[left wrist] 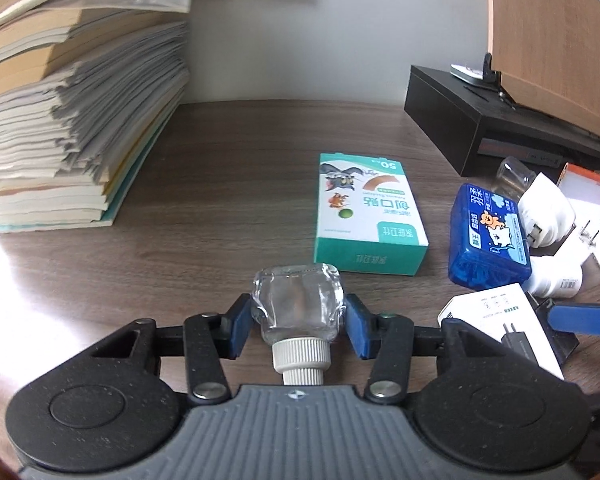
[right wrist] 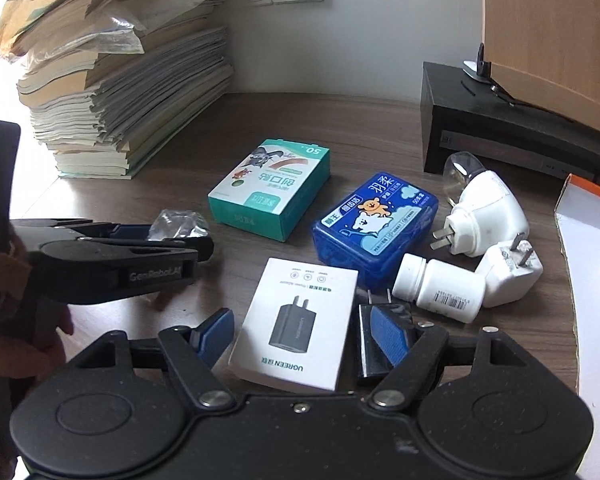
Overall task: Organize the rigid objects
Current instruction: 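Grasp the glass perfume bottle with the left tool while the right tool grasps the UGREEN charger box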
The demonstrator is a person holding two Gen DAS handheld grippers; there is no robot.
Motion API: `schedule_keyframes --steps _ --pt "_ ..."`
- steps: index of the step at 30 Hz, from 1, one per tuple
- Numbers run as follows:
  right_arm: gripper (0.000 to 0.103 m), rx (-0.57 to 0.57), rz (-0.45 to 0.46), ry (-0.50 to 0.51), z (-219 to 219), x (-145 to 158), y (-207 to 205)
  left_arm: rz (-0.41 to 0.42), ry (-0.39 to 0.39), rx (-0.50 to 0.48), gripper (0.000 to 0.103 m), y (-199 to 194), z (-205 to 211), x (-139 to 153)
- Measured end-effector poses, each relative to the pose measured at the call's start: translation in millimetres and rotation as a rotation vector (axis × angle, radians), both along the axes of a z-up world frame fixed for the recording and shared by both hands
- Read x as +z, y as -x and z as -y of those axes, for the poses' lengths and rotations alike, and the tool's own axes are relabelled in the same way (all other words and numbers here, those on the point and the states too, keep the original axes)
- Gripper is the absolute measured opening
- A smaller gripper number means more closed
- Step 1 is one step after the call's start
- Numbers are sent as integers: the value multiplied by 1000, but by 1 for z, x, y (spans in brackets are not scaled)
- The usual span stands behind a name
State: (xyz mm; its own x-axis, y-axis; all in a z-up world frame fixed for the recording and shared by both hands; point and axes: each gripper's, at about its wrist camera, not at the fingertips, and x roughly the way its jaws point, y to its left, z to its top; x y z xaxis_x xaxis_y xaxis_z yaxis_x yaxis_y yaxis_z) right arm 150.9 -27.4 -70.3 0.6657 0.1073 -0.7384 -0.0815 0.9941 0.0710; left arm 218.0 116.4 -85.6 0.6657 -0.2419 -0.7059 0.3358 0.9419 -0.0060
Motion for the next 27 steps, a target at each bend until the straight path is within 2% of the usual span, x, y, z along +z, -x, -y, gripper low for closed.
schedule_keyframes --steps 3,5,8,12,15,16,22,27 --pt "90 12 13 60 -11 -3 -4 8 4 20 50 5 -9 4" --pt "84 24 21 92 -18 -2 -2 6 10 37 50 7 -14 7" --pt "82 57 4 58 -22 -3 1 7 16 54 50 11 -20 8" --pt "81 62 -12 72 -25 -12 -2 6 18 71 50 17 -25 10" --pt "71 39 -15 43 -21 -19 -11 10 16 81 50 23 -25 13" --pt "70 36 -13 47 -20 -18 -11 9 17 87 50 24 -25 14" --pt "70 41 70 55 -10 10 6 29 20 117 50 40 -19 29" --pt "70 24 112 38 15 34 27 51 40 134 50 60 -4 48"
